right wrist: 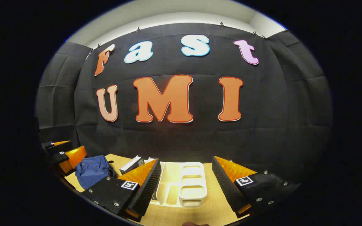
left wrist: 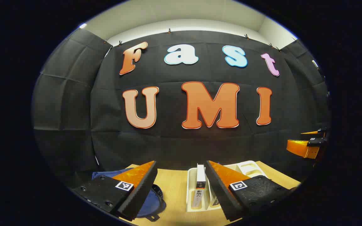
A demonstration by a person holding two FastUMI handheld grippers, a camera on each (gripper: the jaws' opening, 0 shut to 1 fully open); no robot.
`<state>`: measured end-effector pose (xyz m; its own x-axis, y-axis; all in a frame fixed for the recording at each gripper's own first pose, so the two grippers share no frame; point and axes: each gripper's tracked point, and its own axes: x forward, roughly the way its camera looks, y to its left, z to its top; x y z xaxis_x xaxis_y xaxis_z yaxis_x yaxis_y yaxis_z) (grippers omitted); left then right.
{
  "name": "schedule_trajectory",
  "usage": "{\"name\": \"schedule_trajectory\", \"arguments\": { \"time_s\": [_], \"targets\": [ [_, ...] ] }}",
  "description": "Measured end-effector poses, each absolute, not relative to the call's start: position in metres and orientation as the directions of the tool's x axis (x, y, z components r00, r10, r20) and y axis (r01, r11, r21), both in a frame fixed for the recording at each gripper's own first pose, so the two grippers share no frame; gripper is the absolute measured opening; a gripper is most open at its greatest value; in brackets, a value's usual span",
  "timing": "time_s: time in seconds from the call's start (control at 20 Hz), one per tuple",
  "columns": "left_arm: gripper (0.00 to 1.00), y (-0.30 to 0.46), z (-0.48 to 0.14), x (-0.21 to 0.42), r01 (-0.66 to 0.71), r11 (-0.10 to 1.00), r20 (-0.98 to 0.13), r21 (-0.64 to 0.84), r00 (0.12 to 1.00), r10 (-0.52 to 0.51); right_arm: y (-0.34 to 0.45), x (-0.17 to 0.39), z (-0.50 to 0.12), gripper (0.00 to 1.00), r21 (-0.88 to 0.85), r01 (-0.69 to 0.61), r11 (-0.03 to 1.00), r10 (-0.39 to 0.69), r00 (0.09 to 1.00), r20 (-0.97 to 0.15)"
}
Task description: Open the schoolbag, grab two books from the bookshelf and put them into the schoolbag.
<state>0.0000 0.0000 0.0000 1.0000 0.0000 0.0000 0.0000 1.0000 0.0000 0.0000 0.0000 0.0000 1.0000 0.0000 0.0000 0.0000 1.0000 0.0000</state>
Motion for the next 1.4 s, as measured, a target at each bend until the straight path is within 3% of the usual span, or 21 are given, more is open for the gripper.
{"name": "schedule_trajectory", "arguments": {
  "time_s": [0.4, 0.6, 1.4],
  "targets": [
    [0.95, 0.032, -0.007, 0.039, 0.13, 0.991, -0.015, -0.012, 0.991, -0.13, 0.052, 0.013, 0.002, 0.97, 0.018, 0.087, 0.996, -0.087, 0.996, -0.012],
    [0.95, 0.035, -0.011, 0.043, 0.146, 0.989, -0.011, -0.016, 0.989, -0.146, 0.065, 0.011, -0.005, 0.97, 0.005, 0.095, 0.995, -0.095, 0.995, -0.022],
    [0.95, 0.042, -0.007, 0.035, 0.105, 0.994, -0.002, -0.009, 0.994, -0.105, 0.088, 0.013, -0.015, 0.96, -0.028, 0.014, 1.0, -0.015, 0.999, -0.035]
  ]
}}
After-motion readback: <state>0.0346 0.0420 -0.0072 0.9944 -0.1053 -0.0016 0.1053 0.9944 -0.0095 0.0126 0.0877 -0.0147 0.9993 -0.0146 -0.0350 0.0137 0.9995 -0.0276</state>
